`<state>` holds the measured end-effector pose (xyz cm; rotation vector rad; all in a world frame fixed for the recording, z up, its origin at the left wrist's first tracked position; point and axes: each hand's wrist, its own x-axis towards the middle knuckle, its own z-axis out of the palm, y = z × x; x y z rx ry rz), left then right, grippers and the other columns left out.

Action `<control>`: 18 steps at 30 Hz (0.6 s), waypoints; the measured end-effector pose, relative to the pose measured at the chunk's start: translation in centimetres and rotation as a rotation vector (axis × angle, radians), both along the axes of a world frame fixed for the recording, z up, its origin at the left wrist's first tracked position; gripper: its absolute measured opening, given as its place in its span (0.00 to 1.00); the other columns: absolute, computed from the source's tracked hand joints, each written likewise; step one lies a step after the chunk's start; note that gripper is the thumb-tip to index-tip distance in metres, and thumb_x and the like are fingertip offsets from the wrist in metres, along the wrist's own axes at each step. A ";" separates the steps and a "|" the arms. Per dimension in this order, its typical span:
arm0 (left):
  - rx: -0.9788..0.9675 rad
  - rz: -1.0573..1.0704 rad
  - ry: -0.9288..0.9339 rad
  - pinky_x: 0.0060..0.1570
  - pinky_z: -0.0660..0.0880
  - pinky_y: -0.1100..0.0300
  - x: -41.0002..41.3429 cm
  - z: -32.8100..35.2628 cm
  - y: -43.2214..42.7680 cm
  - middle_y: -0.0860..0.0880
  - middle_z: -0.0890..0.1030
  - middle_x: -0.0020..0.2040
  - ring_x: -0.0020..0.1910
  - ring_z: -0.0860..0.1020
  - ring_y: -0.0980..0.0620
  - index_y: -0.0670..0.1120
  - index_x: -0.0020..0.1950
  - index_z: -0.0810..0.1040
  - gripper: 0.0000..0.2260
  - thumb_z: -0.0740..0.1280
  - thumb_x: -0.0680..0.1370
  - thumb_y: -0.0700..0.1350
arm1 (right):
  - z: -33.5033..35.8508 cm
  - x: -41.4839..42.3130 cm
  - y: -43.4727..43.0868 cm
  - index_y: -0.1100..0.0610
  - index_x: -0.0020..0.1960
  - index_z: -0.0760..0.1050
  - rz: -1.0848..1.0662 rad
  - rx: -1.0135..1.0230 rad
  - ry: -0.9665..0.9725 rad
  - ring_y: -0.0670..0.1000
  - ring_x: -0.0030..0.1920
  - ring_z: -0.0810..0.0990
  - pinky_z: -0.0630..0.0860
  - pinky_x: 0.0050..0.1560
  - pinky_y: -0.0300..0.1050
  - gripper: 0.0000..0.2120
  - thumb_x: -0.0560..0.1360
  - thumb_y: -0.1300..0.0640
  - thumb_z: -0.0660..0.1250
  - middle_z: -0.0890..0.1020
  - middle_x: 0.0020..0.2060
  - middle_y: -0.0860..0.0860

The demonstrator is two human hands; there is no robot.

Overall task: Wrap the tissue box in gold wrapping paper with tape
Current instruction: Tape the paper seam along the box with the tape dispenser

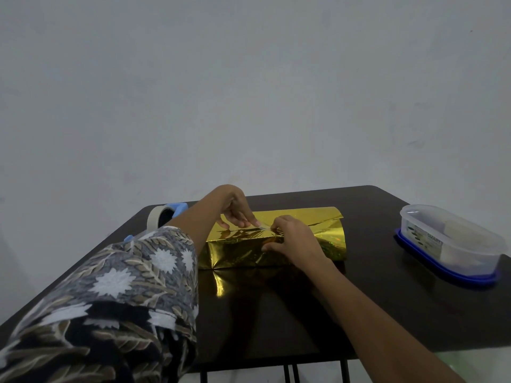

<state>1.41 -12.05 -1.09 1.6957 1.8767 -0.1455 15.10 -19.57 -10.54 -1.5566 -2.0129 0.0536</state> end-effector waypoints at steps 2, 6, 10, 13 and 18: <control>0.000 0.002 0.003 0.39 0.71 0.61 -0.1 -0.1 0.0 0.54 0.78 0.34 0.31 0.73 0.59 0.45 0.41 0.76 0.11 0.72 0.72 0.51 | 0.0 0.0 0.0 0.55 0.59 0.74 0.001 0.002 0.002 0.48 0.57 0.74 0.70 0.55 0.38 0.23 0.70 0.44 0.71 0.76 0.59 0.49; -0.010 0.003 0.016 0.37 0.69 0.62 -0.2 -0.4 -0.3 0.55 0.78 0.28 0.27 0.72 0.60 0.46 0.39 0.76 0.11 0.72 0.73 0.52 | -0.1 0.1 0.0 0.55 0.59 0.74 0.008 0.004 -0.002 0.49 0.57 0.74 0.70 0.56 0.39 0.23 0.69 0.44 0.71 0.76 0.59 0.50; -0.012 0.007 -0.001 0.40 0.66 0.61 -0.3 -0.8 -0.5 0.53 0.75 0.36 0.32 0.70 0.59 0.46 0.40 0.75 0.10 0.70 0.74 0.51 | -0.2 0.1 0.1 0.56 0.59 0.74 0.012 0.014 -0.011 0.49 0.57 0.74 0.71 0.56 0.40 0.24 0.69 0.44 0.71 0.76 0.59 0.50; -0.012 0.030 -0.021 0.40 0.66 0.61 -0.4 -0.8 -0.5 0.53 0.76 0.36 0.32 0.70 0.59 0.46 0.41 0.75 0.10 0.71 0.73 0.51 | -0.3 0.2 0.2 0.56 0.58 0.74 0.017 0.022 -0.009 0.49 0.57 0.74 0.71 0.55 0.40 0.23 0.69 0.44 0.72 0.77 0.58 0.50; 0.003 0.029 -0.019 0.39 0.67 0.61 -0.3 -0.7 -0.7 0.53 0.76 0.36 0.32 0.71 0.58 0.46 0.40 0.75 0.10 0.71 0.74 0.50 | -0.4 0.2 0.3 0.55 0.59 0.74 0.015 0.024 -0.009 0.49 0.57 0.74 0.71 0.55 0.40 0.24 0.69 0.43 0.72 0.77 0.58 0.50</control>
